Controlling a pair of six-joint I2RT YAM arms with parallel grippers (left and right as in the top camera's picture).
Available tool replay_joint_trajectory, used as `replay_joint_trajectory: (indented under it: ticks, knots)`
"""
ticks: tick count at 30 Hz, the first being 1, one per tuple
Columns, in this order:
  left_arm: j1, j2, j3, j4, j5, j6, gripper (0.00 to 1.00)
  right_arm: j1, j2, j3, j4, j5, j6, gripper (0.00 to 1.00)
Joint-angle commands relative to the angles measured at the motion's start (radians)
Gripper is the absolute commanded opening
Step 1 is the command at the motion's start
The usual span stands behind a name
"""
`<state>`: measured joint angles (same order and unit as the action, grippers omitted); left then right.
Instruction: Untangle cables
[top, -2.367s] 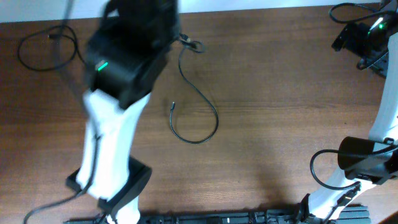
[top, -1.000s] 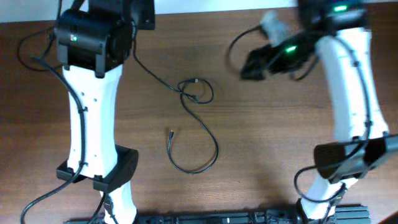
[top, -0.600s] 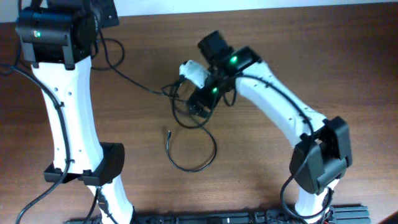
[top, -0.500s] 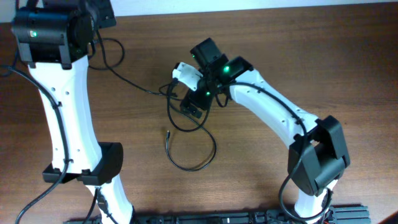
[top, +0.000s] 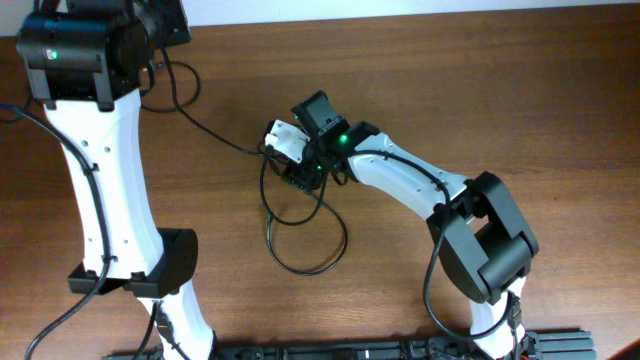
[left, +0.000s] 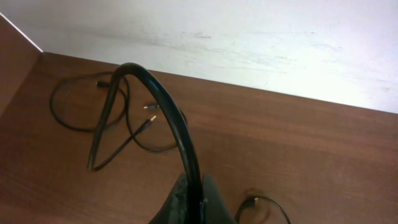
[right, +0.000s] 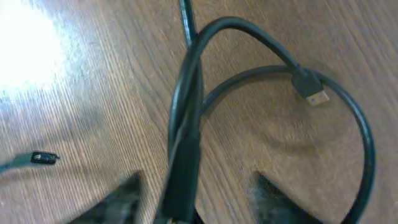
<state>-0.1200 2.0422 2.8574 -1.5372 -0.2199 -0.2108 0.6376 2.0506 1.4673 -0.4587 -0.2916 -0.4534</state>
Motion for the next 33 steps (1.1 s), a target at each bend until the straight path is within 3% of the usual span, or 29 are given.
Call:
replay_joint_trajectory:
  ticks: [1, 2, 13, 15, 18, 25, 26, 27, 28, 30, 32, 33]
  knots:
    - [0.005, -0.006, 0.005, 0.003, 0.003, -0.013, 0.00, 0.005, 0.007, -0.007, 0.031, 0.007, 0.047, 0.22]
    - [0.005, -0.006, 0.005, 0.002, 0.003, -0.013, 0.00, 0.005, -0.002, 0.000, 0.035, 0.016, 0.066, 0.04]
    - [0.005, -0.004, 0.005, 0.002, -0.011, -0.008, 0.00, -0.090, -0.373, 0.122, 0.040, 0.190, 0.421, 0.04]
    - [0.005, -0.004, 0.005, 0.009, 0.019, -0.008, 0.00, -0.116, -0.377, 0.121, 0.015, 0.321, 0.483, 0.04]
    - [0.005, -0.004, 0.005, 0.034, 0.137, -0.008, 0.00, -0.147, -0.343, 0.119, -0.073, 0.323, 0.500, 0.04]
    - [0.051, -0.004, 0.007, -0.018, -0.056, -0.016, 0.00, -0.148, -0.252, 0.117, -0.234, 0.330, 0.500, 0.04]
    - [0.069, -0.004, 0.007, -0.048, -0.127, -0.070, 0.00, -0.148, -0.241, 0.116, -0.235, 0.330, 0.500, 0.12]
    - [0.088, -0.004, 0.007, -0.069, -0.172, -0.117, 0.00, -0.148, -0.231, 0.116, -0.238, 0.330, 0.500, 0.36]
    - [0.118, -0.004, 0.007, -0.090, -0.189, -0.156, 0.00, -0.148, -0.223, 0.116, -0.245, 0.330, 0.500, 0.52]
    - [0.179, 0.000, 0.007, -0.114, -0.188, -0.193, 0.00, -0.147, -0.212, 0.114, -0.257, 0.330, 0.500, 0.75]
    - [0.238, 0.007, 0.006, -0.149, -0.188, -0.232, 0.00, -0.147, -0.211, 0.114, -0.261, 0.330, 0.500, 0.90]
    - [0.262, 0.010, 0.003, -0.151, -0.189, -0.230, 0.00, -0.147, -0.211, 0.114, -0.261, 0.330, 0.500, 0.91]
